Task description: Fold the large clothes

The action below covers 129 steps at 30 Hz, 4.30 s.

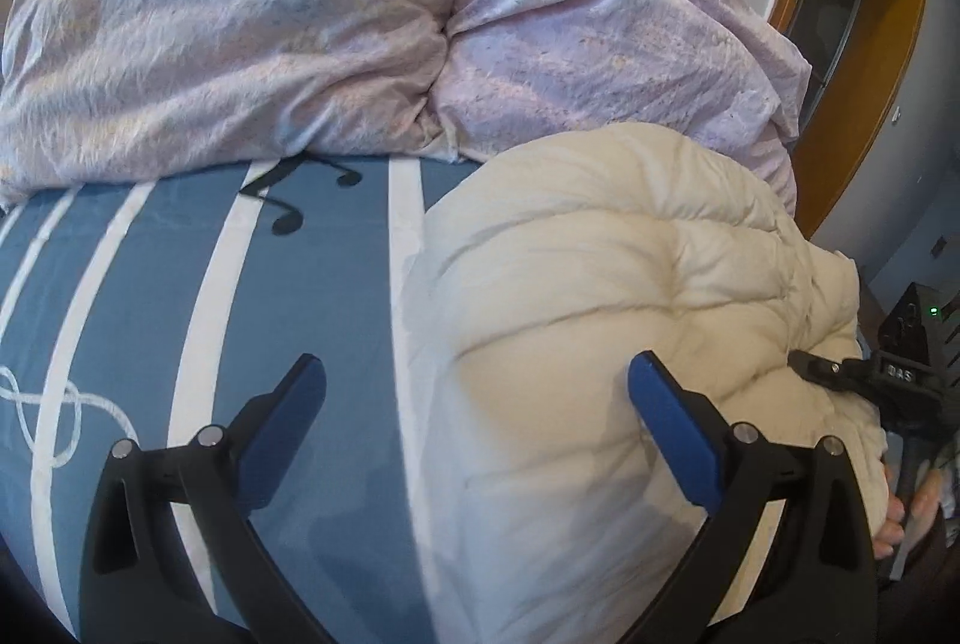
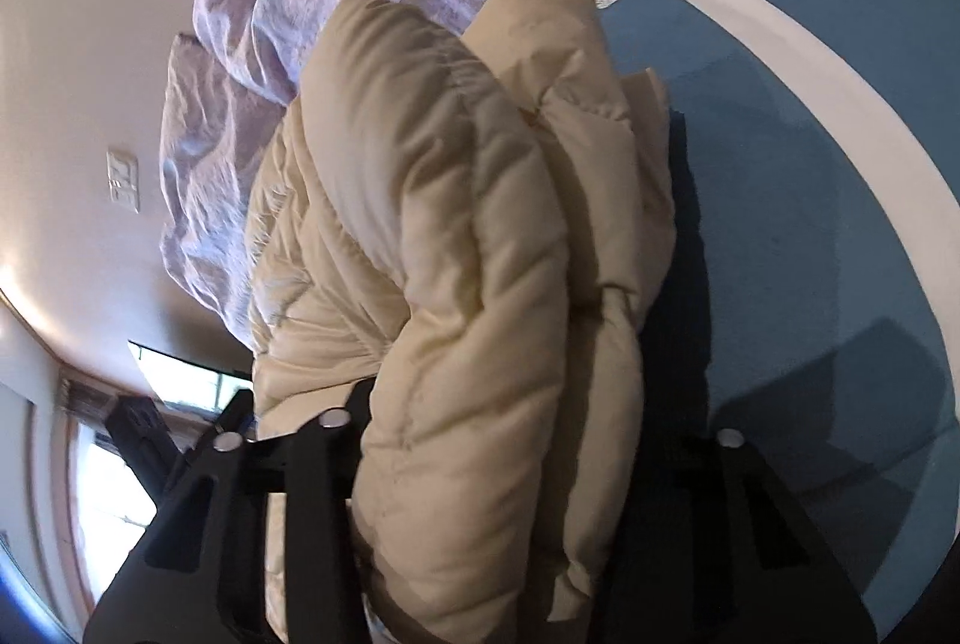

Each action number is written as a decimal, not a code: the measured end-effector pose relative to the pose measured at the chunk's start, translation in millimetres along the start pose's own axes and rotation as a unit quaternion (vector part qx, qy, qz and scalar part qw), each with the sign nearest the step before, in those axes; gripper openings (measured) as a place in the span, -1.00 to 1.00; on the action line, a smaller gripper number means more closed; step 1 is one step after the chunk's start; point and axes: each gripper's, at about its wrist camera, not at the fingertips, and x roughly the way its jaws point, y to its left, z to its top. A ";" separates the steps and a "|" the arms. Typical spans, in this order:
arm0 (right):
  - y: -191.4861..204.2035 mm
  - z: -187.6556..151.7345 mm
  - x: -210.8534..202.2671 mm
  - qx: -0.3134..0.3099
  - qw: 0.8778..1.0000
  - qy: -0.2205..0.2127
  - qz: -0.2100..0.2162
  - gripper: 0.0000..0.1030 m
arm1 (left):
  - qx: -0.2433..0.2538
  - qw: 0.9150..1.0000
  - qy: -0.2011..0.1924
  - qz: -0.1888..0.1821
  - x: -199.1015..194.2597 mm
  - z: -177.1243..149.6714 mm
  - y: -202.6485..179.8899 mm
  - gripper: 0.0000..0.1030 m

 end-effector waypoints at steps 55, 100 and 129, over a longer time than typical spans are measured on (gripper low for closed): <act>104.6 9.5 72.7 -0.077 0.992 0.053 0.079 -0.42 | -0.094 0.987 -0.019 -0.133 -23.8 18.4 77.0 -0.23; 214.2 -22.6 157.8 -0.381 0.894 -0.098 -0.216 0.10 | 0.004 0.985 -0.077 0.153 -1.2 35.6 93.7 0.82; 171.2 -11.4 188.0 -0.330 0.916 -0.043 -0.226 0.10 | -0.010 0.991 -0.038 0.129 54.4 29.2 112.8 0.97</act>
